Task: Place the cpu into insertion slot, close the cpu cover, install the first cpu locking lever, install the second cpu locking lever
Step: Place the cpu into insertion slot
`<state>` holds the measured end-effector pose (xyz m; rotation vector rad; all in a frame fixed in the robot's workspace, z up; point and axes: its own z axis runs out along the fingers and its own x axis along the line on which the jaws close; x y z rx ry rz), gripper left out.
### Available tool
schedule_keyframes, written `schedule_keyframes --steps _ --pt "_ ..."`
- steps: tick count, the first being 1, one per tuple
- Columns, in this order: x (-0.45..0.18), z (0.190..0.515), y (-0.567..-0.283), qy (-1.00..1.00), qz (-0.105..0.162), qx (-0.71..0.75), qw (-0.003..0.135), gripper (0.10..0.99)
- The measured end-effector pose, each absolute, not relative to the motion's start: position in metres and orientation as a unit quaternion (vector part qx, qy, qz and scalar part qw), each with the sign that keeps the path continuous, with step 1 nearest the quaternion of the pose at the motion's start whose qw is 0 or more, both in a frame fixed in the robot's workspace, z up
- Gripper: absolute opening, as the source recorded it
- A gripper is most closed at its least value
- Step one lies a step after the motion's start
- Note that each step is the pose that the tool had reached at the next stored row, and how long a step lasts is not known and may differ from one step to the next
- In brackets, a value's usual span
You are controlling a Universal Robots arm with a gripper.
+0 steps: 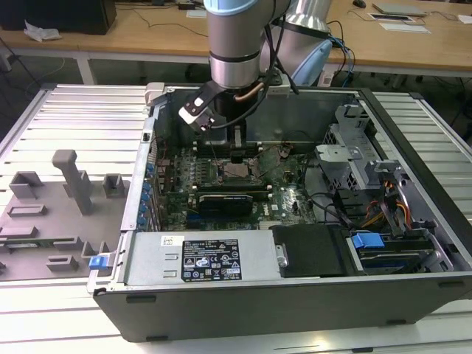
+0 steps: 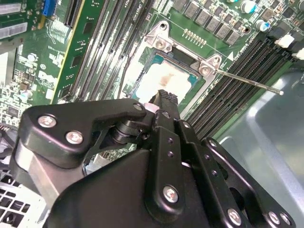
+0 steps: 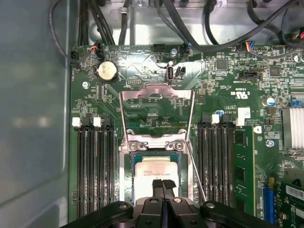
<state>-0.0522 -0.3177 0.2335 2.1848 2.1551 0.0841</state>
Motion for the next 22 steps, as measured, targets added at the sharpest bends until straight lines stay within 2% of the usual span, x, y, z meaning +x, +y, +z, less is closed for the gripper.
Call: schedule_keyframes --steps 5,16,19,21,22 --pt "-0.052 0.237 -0.317 0.702 0.022 0.711 0.041 0.106" --pt "-0.052 0.269 -0.317 0.702 0.021 0.711 0.042 0.106" --pt "-0.052 0.269 -0.317 0.702 0.021 0.711 0.042 0.106" --pt "-0.050 0.269 -0.317 0.702 0.013 0.711 0.034 0.106" --pt "-0.050 0.269 -0.317 0.702 0.013 0.711 0.034 0.106"
